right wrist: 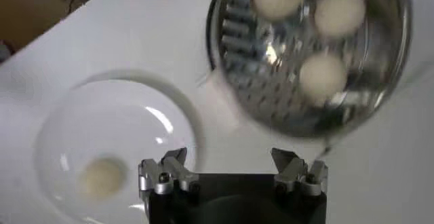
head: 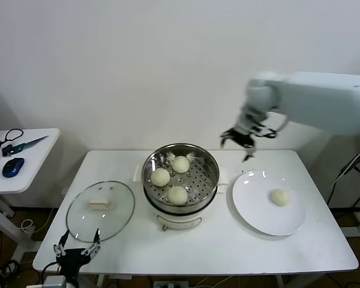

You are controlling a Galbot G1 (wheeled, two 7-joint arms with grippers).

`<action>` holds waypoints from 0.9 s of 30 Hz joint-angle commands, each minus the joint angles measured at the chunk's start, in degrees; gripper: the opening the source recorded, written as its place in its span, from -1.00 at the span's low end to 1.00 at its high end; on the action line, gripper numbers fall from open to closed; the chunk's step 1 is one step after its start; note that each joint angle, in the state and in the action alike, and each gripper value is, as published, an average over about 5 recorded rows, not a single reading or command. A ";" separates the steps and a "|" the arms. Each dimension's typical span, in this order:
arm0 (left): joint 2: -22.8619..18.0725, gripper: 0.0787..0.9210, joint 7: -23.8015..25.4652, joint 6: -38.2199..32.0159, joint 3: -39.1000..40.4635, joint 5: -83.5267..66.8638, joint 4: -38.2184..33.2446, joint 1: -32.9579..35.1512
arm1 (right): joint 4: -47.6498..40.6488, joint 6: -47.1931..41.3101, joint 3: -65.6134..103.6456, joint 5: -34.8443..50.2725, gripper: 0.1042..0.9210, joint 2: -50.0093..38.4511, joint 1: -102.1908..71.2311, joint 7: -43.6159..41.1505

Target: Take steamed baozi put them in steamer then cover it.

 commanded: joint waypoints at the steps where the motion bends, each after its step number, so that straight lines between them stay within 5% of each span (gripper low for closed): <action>1: -0.09 0.77 0.07 0.06 0.03 0.11 0.03 -0.03 | -5.16 -13.61 9.48 -2.89 0.76 -17.80 -17.15 1.12; 27: -0.35 0.77 0.15 -0.01 -0.50 -0.04 0.87 0.38 | -21.18 -14.27 29.10 -11.24 0.76 -6.50 -40.51 3.74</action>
